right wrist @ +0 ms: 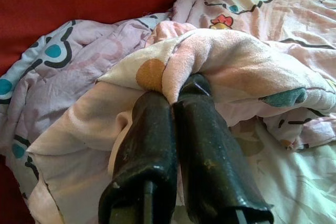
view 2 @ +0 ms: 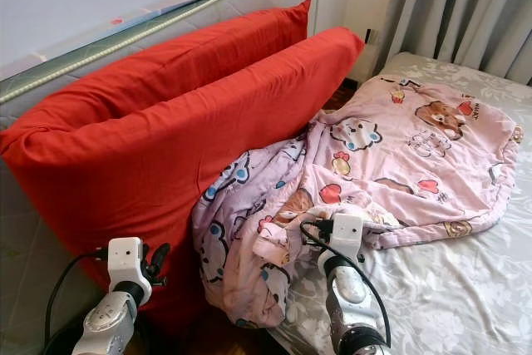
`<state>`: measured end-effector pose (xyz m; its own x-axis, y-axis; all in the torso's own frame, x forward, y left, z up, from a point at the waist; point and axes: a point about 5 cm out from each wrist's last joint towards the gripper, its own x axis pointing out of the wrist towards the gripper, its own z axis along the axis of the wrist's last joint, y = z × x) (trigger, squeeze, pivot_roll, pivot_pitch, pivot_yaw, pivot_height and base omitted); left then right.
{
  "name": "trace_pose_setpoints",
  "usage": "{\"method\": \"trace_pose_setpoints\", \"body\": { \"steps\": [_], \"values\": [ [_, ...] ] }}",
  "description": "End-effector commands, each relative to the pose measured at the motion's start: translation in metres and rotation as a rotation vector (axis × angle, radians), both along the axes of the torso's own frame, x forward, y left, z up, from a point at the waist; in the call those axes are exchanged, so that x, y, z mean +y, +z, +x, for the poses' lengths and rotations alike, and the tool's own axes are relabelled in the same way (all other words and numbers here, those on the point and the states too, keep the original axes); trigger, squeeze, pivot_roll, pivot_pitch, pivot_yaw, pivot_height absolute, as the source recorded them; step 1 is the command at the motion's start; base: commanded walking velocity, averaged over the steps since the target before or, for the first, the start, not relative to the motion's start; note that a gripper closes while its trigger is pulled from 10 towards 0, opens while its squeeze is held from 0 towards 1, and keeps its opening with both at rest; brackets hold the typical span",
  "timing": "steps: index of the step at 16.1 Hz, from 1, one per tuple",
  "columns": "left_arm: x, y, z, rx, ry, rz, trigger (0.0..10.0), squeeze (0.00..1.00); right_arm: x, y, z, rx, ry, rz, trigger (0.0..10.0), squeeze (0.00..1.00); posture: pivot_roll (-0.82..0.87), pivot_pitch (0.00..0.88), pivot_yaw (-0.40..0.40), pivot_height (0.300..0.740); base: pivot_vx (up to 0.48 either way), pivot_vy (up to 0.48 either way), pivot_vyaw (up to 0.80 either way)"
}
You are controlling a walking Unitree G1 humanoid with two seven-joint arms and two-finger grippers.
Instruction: Clean up the room
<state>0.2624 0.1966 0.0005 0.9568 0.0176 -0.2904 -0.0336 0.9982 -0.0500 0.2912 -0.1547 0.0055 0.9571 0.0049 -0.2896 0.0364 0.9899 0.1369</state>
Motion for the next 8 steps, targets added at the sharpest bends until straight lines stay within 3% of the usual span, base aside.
{"method": "trace_pose_setpoints", "body": {
  "steps": [1, 6, 8],
  "values": [
    [-0.0004, 0.002, 0.0013, -0.01, -0.011, 0.006, 10.0, 0.0, 0.0004, 0.0023, 0.0008, -0.019, 0.004, -0.01, 10.0, 0.0, -0.08, 0.0, 0.008, 0.74, 0.0, 0.0, 0.0],
    [-0.0008, 0.0021, 0.0014, -0.01, -0.011, 0.006, 10.0, 0.0, 0.0001, 0.0038, 0.0016, -0.029, -0.002, -0.011, 10.0, 0.0, -0.08, 0.0, 0.009, 0.74, 0.0, 0.0, 0.0],
    [-0.0011, 0.0023, 0.0018, -0.011, -0.011, 0.005, 10.0, 0.0, -0.0003, 0.0046, 0.0023, -0.033, -0.004, -0.012, 10.0, 0.0, -0.08, 0.0, 0.008, 0.74, -0.249, 0.0, 0.0]
  ]
}}
